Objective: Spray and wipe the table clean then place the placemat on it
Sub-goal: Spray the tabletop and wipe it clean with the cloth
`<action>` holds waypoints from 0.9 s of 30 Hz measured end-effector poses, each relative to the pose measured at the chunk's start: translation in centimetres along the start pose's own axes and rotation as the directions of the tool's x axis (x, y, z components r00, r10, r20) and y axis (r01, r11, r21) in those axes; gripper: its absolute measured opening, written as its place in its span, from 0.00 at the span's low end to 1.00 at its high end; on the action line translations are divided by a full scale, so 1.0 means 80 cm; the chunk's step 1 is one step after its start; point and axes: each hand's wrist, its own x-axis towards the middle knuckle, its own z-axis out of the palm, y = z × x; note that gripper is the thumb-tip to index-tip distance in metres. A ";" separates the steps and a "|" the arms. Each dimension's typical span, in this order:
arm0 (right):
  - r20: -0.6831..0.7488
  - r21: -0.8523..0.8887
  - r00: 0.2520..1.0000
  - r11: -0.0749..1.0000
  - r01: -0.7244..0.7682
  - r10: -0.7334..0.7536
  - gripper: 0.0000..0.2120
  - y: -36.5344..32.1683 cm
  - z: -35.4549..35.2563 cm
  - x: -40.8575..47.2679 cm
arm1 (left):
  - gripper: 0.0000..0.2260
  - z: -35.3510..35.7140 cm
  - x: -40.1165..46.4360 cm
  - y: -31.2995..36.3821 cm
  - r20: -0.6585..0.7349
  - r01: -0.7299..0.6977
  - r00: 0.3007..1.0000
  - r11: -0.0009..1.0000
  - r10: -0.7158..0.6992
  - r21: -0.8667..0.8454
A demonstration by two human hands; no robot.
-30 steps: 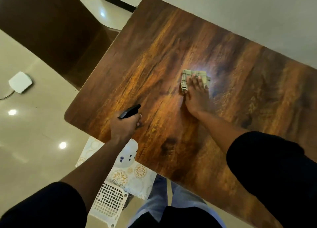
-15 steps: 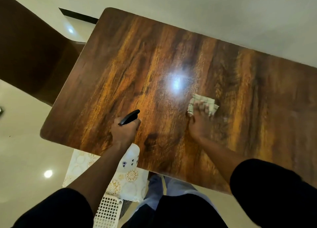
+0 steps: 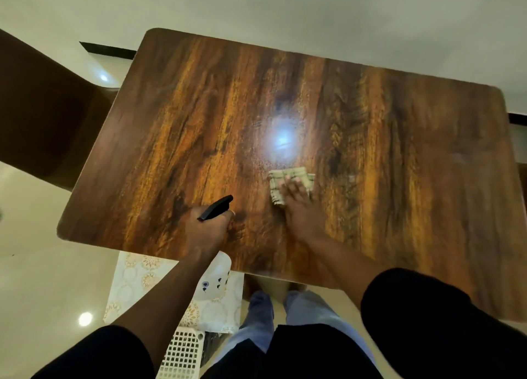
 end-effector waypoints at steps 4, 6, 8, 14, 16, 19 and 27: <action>-0.017 0.084 0.944 0.941 -0.328 0.331 0.30 0.118 -0.044 0.007 | 0.16 0.037 -0.026 0.008 0.068 -0.003 0.998 1.000 0.003 -0.006; -0.002 0.119 0.877 0.871 -0.476 0.480 0.31 0.180 -0.060 -0.003 | 0.14 0.059 -0.037 0.008 0.073 -0.019 0.997 1.000 0.019 -0.006; 0.010 0.147 0.821 0.811 -0.567 0.571 0.30 0.236 -0.067 -0.022 | 0.15 0.082 -0.047 0.009 0.092 -0.031 0.995 0.999 0.030 0.011; 0.049 0.148 0.758 0.746 -0.649 0.650 0.29 0.259 -0.066 -0.036 | 0.14 0.149 -0.080 0.018 0.057 -0.036 0.998 0.999 0.037 -0.009; 0.045 0.115 0.855 0.847 -0.518 0.517 0.30 0.232 -0.063 -0.036 | 0.12 0.164 -0.091 0.018 0.062 -0.038 0.997 0.999 0.039 -0.019; 0.082 0.068 0.980 0.980 -0.187 0.181 0.33 0.186 -0.059 -0.040 | 0.18 0.180 -0.107 0.020 0.064 -0.045 0.997 0.998 0.047 -0.031; 0.089 -0.102 0.995 0.994 0.047 -0.038 0.32 0.230 -0.077 -0.018 | 0.23 0.199 -0.129 0.010 0.030 -0.043 0.999 0.999 0.043 0.009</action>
